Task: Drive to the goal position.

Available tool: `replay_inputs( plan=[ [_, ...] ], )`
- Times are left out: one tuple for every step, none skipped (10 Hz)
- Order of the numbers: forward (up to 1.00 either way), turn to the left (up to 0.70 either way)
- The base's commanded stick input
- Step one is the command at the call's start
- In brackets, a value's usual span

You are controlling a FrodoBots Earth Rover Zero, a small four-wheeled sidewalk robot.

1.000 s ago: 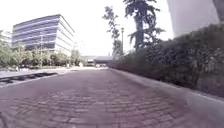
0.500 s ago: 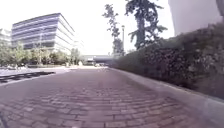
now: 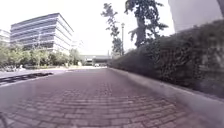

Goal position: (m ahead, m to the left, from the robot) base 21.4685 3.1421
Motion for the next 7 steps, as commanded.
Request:
replay_inputs(
  plan=[
    [0.70, 0.00],
    [0.70, 0.00],
    [0.70, 0.00],
    [0.70, 0.00],
    [0.70, 0.00],
    [0.70, 0.00],
    [0.70, 0.00]
  ],
)
